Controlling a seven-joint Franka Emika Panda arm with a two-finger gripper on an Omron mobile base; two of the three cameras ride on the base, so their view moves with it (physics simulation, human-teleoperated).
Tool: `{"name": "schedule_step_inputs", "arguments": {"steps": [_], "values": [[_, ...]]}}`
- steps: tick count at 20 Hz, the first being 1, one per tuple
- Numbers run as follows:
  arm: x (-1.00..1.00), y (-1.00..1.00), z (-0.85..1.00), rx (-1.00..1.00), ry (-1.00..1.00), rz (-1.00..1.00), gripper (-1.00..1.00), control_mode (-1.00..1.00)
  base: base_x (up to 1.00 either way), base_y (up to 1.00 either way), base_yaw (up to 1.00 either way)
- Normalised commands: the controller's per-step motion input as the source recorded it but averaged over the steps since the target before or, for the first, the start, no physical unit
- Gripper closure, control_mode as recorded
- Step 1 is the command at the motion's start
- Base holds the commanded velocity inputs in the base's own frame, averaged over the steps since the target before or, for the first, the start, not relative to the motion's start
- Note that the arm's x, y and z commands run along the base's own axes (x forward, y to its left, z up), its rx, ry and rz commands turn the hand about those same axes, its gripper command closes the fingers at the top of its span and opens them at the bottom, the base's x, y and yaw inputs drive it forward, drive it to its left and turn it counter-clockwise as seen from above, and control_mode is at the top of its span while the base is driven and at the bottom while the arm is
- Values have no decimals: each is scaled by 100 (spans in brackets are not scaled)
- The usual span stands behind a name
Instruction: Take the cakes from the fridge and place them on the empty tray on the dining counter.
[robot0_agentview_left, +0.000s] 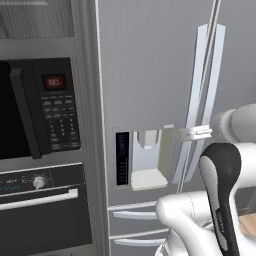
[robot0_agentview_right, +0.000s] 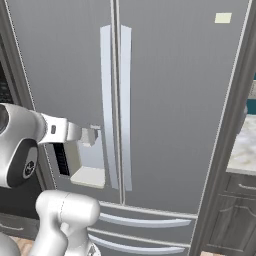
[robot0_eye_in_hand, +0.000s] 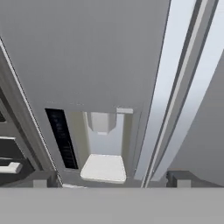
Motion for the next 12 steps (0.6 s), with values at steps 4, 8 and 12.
{"name": "schedule_step_inputs", "arguments": {"steps": [4,8,12], "values": [[-33,0,-6,0,-43,0,-100,-100,0,0,0],[-26,0,-2,0,-35,0,-100,-100,0,0,0],[0,0,0,0,-1,0,-100,100,0,0,0]]}}
